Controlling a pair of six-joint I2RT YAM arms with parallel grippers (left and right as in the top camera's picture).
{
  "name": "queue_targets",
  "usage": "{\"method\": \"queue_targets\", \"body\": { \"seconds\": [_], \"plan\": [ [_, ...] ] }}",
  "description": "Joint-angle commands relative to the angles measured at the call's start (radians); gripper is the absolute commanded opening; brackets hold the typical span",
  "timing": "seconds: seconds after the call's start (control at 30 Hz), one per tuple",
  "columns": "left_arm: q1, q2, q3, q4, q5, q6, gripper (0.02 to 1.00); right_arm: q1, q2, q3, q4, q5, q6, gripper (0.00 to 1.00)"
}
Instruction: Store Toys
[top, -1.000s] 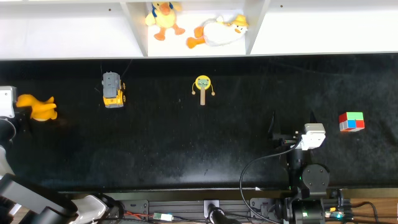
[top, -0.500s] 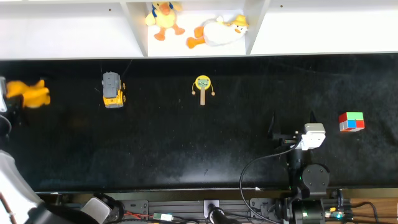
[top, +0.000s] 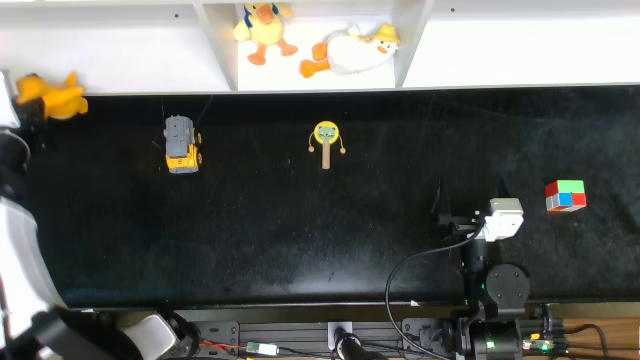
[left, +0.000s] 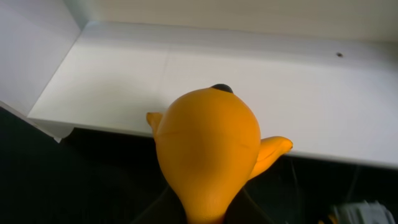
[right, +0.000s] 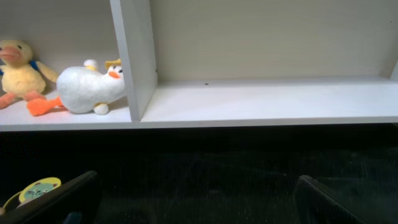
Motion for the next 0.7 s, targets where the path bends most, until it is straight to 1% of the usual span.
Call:
{"method": "queue_targets", "body": {
  "seconds": [0.03,0.17,0.33,0.6,0.7],
  "plan": [
    [-0.021,0.095,0.135,-0.016,-0.019,-0.042,0.064,-0.001,-0.010,-0.014,0.005,-0.007,0.007,0.996],
    [-0.040,0.157,0.206,-0.043,-0.019,-0.042,0.064,-0.001,-0.010,-0.014,0.005,-0.007,0.007,0.996],
    [-0.071,0.190,0.217,-0.045,-0.025,-0.042,0.066,-0.001,-0.010,-0.014,0.005,-0.007,0.007,0.996],
    [-0.111,0.216,0.217,-0.037,-0.106,-0.042,0.082,-0.001,-0.010,-0.014,0.005,-0.007,0.007,0.996],
    [-0.112,0.219,0.217,-0.033,-0.122,-0.042,0.082,-0.001,-0.010,-0.014,0.005,-0.007,0.007,0.993]
  ]
}}
